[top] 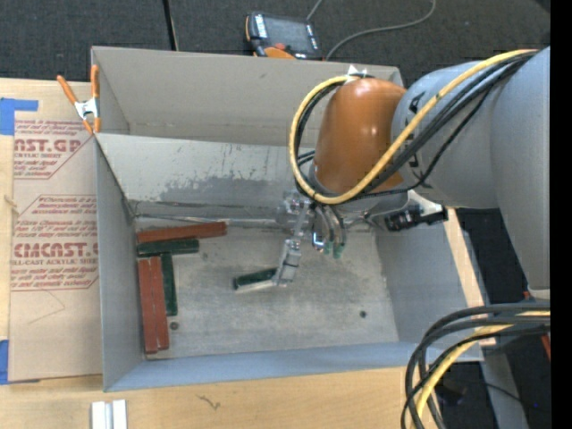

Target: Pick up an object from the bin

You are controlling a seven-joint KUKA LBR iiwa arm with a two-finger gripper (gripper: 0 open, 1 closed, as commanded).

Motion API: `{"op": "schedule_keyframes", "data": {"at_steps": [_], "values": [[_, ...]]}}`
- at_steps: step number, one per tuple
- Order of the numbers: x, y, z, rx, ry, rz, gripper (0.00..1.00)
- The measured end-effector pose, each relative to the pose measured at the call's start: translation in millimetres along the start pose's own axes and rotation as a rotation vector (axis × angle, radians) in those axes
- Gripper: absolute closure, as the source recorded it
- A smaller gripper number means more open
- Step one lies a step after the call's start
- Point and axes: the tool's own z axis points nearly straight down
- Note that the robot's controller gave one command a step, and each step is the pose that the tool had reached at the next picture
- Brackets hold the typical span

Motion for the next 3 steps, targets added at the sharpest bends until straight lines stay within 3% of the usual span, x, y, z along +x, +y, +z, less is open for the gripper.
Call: {"op": "schedule_keyframes", "data": {"at_steps": [1, 2, 3], "values": [[8.4, 15, 93, 0.003, 0.014, 0.077, 0.0], [5.9, 15, 88, 0.001, 0.008, 0.077, 1.0], [-16.1, -17, -133, -0.001, -0.003, 0.081, 1.0]]}}
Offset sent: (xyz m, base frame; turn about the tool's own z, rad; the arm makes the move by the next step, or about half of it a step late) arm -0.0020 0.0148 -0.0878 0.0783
